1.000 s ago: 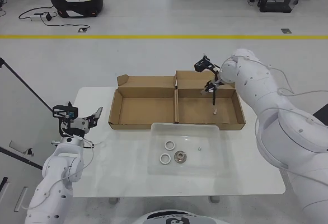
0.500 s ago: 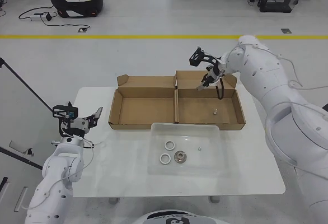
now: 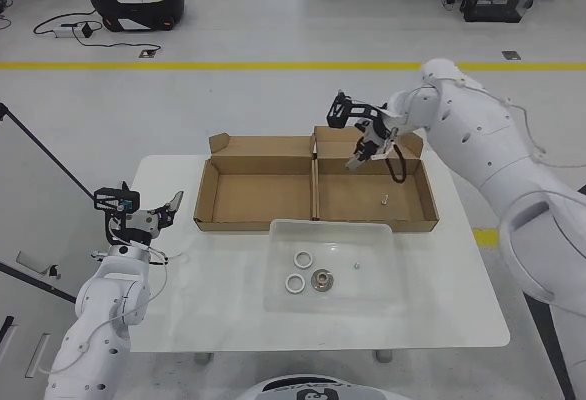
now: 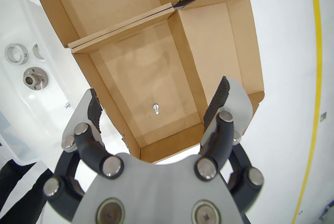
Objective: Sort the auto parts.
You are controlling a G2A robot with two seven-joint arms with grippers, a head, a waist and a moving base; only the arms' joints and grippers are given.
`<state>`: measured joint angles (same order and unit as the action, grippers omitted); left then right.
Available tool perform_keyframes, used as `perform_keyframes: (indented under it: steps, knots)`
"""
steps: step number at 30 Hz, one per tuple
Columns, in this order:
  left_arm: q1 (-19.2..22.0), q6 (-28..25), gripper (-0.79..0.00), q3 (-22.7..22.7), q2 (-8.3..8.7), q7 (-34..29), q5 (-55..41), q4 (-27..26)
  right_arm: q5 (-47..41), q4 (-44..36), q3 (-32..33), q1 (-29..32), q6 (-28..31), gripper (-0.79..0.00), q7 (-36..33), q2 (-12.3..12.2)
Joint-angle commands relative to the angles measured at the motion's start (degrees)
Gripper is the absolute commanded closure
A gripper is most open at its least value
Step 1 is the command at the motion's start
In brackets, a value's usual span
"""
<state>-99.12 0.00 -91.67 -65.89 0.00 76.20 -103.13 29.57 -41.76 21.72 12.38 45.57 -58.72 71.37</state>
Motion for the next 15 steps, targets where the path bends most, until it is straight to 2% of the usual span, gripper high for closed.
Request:
perform_keyframes:
  steps: [1, 15]
  knots:
    - [0.0, 0.0, -0.785, 0.0, 0.00, 0.0, 0.0, 0.0, -0.8, -4.9, 0.5, 0.8, -1.9, -0.785, -1.9, -1.9]
    - [0.0, 0.0, -0.785, 0.0, 0.00, 0.0, 0.0, 0.0, -4.8, -40.6, 8.0, 10.8, -16.3, -0.785, -16.3, -16.7]
